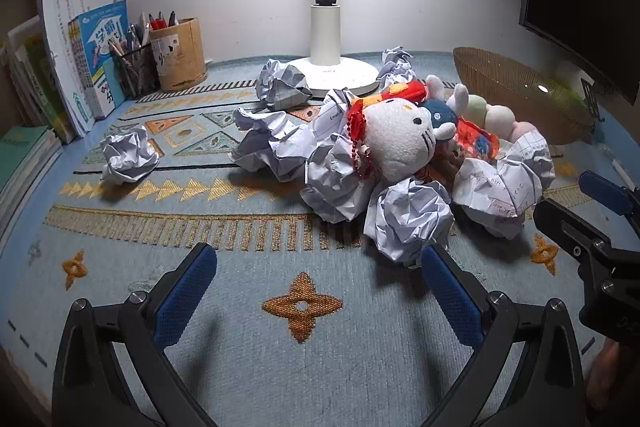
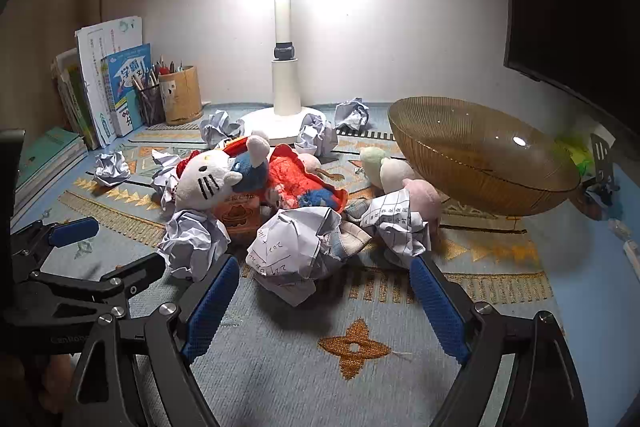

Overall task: Organize objects
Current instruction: 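Move both grippers toward the pile of paper balls and plush toys, then grasp a crumpled paper ball with the left gripper while the right gripper grasps another, then carry both paper balls to the brown woven bowl and open both grippers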

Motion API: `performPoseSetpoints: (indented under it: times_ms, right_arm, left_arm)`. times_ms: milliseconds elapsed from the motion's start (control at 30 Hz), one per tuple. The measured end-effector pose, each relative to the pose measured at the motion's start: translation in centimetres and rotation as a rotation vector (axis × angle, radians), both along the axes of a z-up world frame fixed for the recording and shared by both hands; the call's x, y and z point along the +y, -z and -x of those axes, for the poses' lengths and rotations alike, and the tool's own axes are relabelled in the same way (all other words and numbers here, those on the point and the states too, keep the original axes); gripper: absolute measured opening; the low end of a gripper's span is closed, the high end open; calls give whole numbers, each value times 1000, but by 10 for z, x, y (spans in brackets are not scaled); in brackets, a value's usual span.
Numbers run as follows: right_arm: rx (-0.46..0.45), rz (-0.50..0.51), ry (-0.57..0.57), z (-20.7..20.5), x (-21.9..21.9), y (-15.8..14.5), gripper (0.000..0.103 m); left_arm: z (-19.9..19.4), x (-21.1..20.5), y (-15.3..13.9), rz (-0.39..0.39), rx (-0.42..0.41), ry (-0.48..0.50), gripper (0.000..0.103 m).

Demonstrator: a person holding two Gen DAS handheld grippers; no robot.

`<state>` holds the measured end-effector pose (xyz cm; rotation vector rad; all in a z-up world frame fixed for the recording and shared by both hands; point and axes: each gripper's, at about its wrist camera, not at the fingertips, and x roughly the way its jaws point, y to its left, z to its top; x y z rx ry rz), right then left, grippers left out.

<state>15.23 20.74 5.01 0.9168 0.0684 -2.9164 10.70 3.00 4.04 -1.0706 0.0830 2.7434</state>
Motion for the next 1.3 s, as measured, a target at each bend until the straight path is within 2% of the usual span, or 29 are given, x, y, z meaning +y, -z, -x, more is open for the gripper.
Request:
performPoseSetpoints:
  times_ms: [133,233,267,367,467,500,533,567,700,733,767,800,833,867,900,1067,1167,1233,1300]
  right_arm:
    - [-24,31,-15,2,2,0,86]
    - [-57,87,-29,6,9,1,76]
    - [-75,117,-35,8,14,2,70]
    - [-140,220,-72,19,26,3,68]
    - [-189,308,-139,30,30,1,68]
    - [-197,314,-153,33,29,0,68]
    - [-209,315,-163,36,27,0,68]
    - [-223,313,-171,40,26,1,68]
    - [-238,284,-148,55,17,7,58]
    - [-246,267,-139,61,13,9,54]
    - [-245,247,-136,64,9,9,45]
    - [-237,253,-144,64,9,8,41]
    - [-234,256,-143,64,11,6,41]
    - [-229,259,-146,60,12,4,34]
    - [-230,261,-153,54,14,1,31]
    - [-191,285,-181,4,29,-18,32]
    - [-238,270,-207,-9,31,-8,33]
    - [-259,225,-194,-13,29,1,33]
    - [-271,238,-197,-17,33,2,48]
  left_arm:
    - [0,-2,-2,-52,-15,65,102]
    - [0,4,-3,-80,-38,166,102]
    - [1,4,-4,-107,-50,190,101]
    - [15,3,-3,-255,-140,226,90]
    - [27,13,3,-243,-183,239,85]
    - [31,16,6,-248,-206,254,73]
    - [35,18,10,-260,-231,266,66]
    - [39,20,14,-271,-245,266,66]
    - [45,28,16,-277,-241,256,64]
    - [47,29,17,-280,-256,245,55]
    - [49,32,18,-267,-255,230,52]
    - [48,34,18,-251,-246,230,48]
    - [47,35,17,-247,-240,233,47]
    - [45,33,16,-255,-237,238,45]
    - [41,32,13,-266,-229,247,41]
    - [5,18,-5,-288,-165,263,41]
    - [-5,10,-3,-315,-161,225,41]
    - [-8,7,-1,-323,-158,201,41]
    - [-9,6,1,-336,-172,194,41]
